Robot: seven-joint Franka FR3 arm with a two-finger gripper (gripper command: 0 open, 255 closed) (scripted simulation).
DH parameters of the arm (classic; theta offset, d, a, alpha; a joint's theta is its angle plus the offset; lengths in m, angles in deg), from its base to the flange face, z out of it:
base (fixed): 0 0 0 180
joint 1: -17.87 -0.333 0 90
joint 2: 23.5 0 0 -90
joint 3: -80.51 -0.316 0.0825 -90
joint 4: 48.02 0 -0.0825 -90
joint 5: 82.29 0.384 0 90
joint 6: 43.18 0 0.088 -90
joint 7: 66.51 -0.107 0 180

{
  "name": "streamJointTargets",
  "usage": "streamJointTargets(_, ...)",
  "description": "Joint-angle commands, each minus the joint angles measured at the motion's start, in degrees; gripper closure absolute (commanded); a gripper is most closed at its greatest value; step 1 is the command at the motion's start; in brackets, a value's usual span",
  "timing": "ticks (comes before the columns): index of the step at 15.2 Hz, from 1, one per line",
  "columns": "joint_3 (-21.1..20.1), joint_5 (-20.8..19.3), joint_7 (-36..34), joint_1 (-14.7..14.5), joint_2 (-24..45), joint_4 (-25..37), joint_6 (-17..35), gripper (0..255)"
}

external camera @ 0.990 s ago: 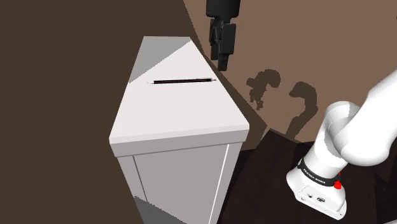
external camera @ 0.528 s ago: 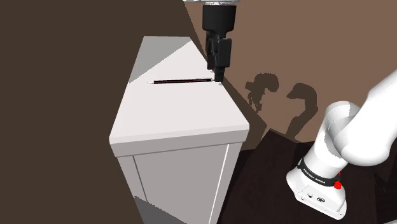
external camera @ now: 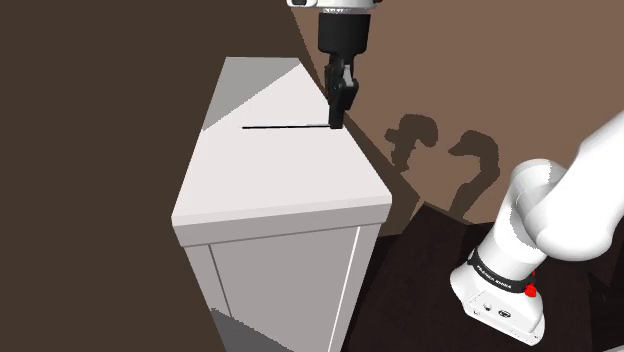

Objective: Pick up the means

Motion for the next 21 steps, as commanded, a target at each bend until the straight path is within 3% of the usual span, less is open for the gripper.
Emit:
streamJointTargets(1, -0.18, 0.25, 0.06, -0.14, 0.09, -0.31, -0.21, 255)
streamJointTargets(4, -0.23, 0.22, -0.08, -0.19, 0.36, 0.06, -0.33, 255)
streamJointTargets(21, -0.35, -0.61, -1.31, -0.02, 4.92, 16.8, -12.54, 255)
